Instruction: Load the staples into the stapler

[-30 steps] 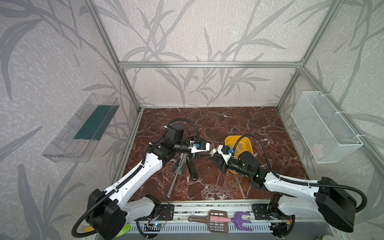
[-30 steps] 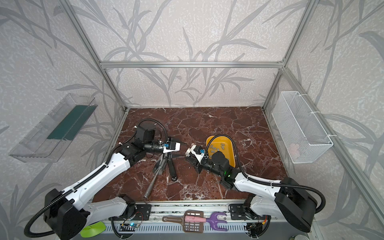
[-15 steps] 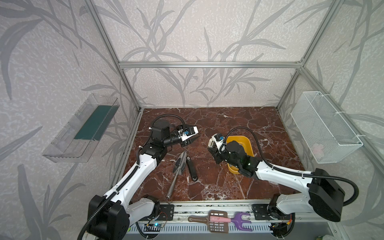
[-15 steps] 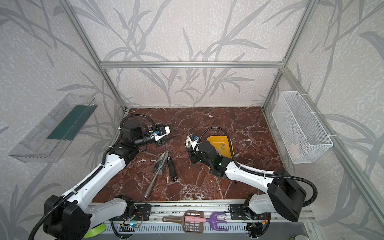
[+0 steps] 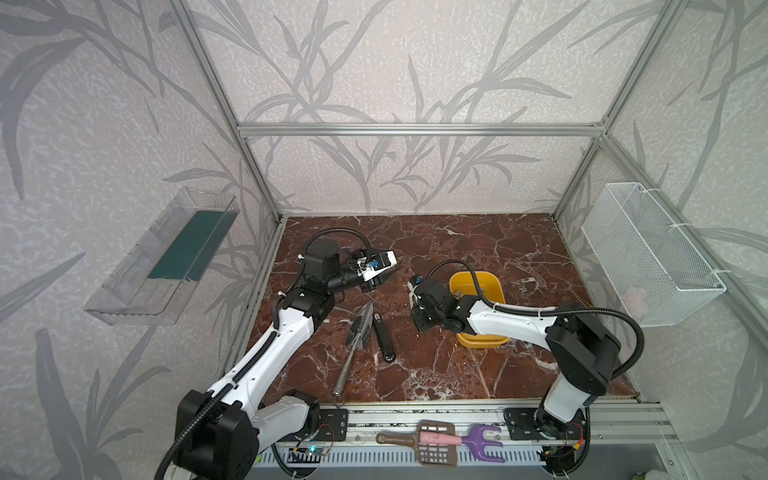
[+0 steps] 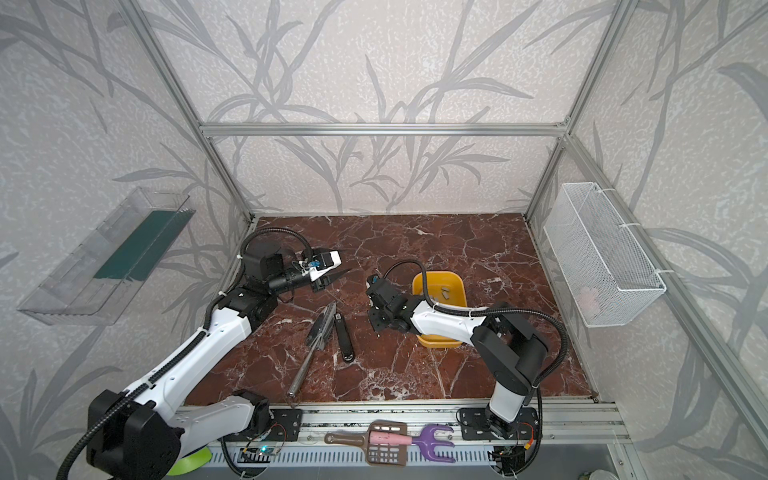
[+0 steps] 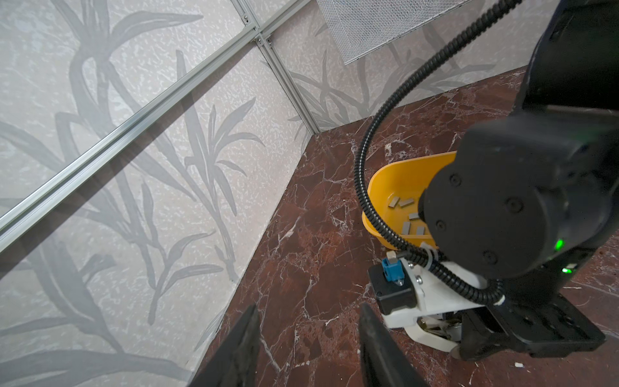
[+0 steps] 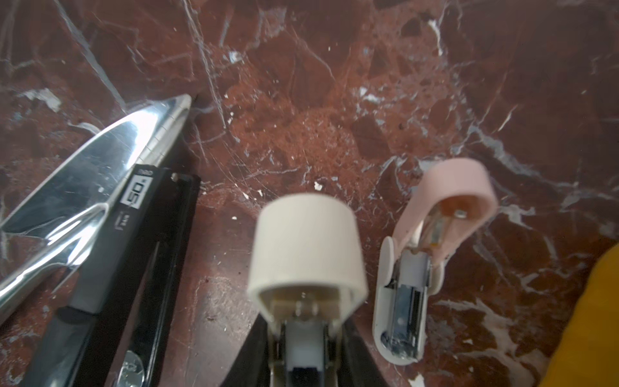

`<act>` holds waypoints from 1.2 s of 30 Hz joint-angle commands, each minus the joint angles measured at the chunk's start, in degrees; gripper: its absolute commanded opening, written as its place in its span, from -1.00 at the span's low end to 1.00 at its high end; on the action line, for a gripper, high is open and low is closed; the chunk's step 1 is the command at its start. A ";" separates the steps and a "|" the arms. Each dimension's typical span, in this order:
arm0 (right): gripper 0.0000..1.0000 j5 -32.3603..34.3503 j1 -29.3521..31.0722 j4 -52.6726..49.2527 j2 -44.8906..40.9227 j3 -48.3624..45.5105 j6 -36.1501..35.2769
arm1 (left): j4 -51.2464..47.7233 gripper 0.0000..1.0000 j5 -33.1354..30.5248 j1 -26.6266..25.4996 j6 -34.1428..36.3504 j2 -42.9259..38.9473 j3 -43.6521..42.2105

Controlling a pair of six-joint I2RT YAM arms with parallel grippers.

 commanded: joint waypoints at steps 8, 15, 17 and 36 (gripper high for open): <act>-1.00 7.04 2.78 -9.95 5.97 5.08 7.56 | -0.45 -0.05 1.16 0.18 0.73 -0.23 0.90; -0.97 8.36 3.84 -10.49 6.95 4.69 10.59 | -0.80 -0.06 1.52 0.18 0.85 -0.19 1.01; -0.82 8.56 3.78 -10.91 7.50 4.90 10.94 | -0.99 -0.07 1.64 0.18 0.96 -0.05 1.11; 0.23 10.76 4.30 -8.38 -1.76 0.68 10.07 | -5.43 -0.05 3.74 0.14 2.51 0.85 2.71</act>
